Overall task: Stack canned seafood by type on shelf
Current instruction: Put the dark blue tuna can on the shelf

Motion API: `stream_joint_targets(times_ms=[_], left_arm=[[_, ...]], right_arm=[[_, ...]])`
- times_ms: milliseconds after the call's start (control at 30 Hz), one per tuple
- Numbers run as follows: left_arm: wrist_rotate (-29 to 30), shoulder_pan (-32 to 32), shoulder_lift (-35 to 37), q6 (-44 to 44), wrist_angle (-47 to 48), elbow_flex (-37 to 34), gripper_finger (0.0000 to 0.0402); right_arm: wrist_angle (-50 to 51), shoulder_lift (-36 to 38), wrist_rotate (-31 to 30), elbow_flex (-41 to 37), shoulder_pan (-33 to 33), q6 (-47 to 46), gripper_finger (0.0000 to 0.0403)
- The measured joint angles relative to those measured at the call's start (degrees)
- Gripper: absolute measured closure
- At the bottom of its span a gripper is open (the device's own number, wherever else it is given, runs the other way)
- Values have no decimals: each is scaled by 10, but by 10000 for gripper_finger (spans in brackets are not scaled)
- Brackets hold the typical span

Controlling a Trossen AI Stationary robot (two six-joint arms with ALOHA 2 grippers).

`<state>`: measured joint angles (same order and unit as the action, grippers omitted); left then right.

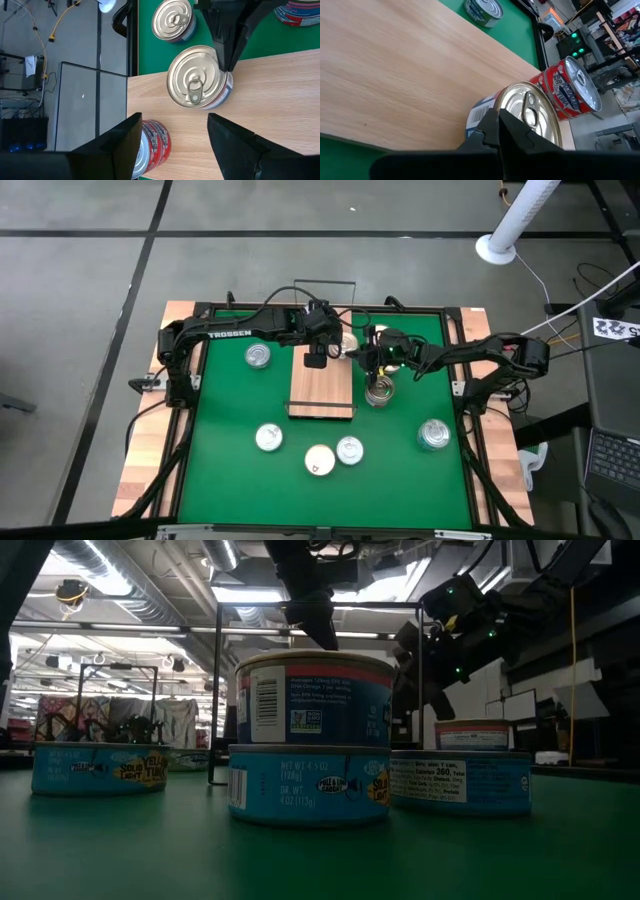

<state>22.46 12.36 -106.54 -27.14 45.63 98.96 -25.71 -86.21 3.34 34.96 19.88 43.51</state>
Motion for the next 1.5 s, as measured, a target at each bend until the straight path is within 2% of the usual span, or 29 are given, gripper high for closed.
stream_joint_targets(times_ms=[233, 633, 733, 933, 1200, 1367, 1500], left_arm=[[0, 0, 0, 0, 0, 0, 178], [0, 0, 0, 0, 0, 0, 178], [0, 0, 0, 1, 3, 0, 178], [0, 0, 0, 1, 5, 0, 178], [0, -8, 0, 7, 5, 0, 178], [0, -18, 0, 15, 5, 0, 178], [0, -25, 0, 22, 5, 0, 178]], right_arm=[[-2, 0, 3, 0, 0, 0, 381], [-13, 1, 3, 0, 0, 0, 308], [-29, 12, -17, 0, 0, 0, 302], [-19, 61, -88, 0, 0, -1, 311], [85, 96, -189, 0, 2, -1, 337], [166, 91, -170, 0, 24, -25, 354], [173, 91, -129, 0, 42, -52, 365]])
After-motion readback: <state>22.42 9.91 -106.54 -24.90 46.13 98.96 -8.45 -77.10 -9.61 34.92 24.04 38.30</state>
